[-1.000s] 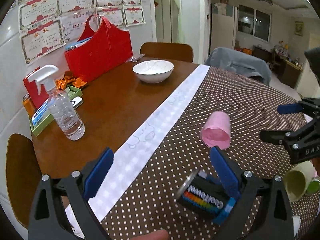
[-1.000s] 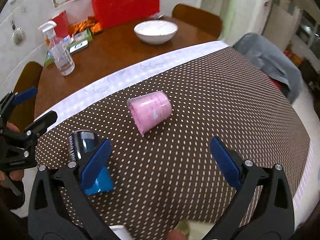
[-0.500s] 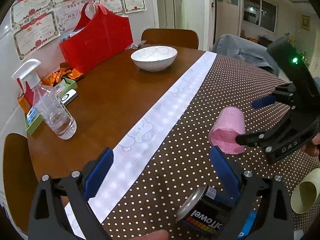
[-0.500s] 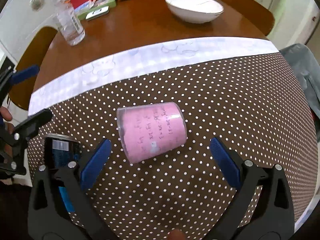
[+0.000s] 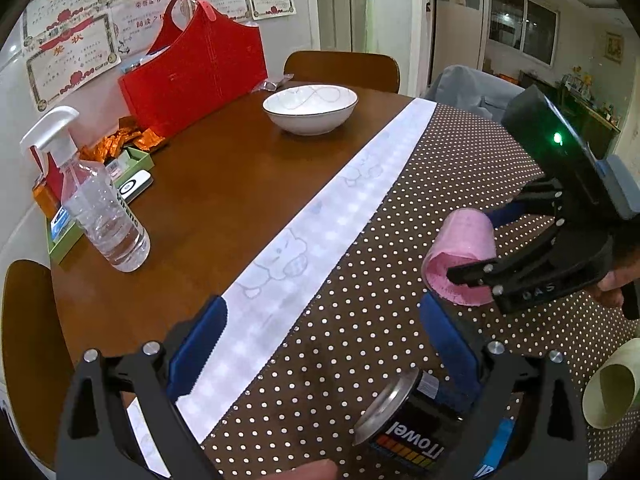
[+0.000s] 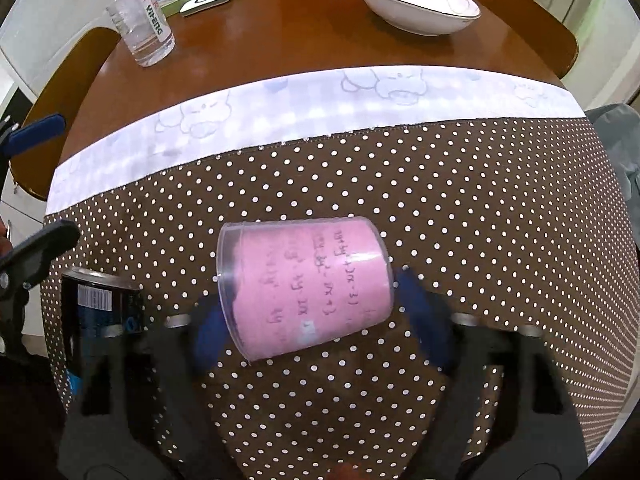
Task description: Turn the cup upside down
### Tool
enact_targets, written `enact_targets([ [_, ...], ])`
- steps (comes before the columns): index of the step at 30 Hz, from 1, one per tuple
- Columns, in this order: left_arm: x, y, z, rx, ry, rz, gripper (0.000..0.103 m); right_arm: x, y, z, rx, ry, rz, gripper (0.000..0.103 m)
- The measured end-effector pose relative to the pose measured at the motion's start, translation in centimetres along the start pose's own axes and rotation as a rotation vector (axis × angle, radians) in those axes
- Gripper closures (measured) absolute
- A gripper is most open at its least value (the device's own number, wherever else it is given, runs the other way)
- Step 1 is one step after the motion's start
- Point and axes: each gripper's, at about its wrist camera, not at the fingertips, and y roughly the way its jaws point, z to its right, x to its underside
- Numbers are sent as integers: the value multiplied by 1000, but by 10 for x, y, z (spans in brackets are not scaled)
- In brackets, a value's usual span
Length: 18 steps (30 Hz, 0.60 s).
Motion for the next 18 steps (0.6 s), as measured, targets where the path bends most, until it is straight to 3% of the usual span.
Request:
enact_targets([
  [9,4,-10,-2,2,-6,7,8,11,-6,-27,31,-25,57,41],
  [12,7,-17,-2,8,-3,14,8,17,-20,-29,44,-14,79,48],
  [18,15,-39,6,26,14,47,8,39,-51,-36,92,-12,107,50],
])
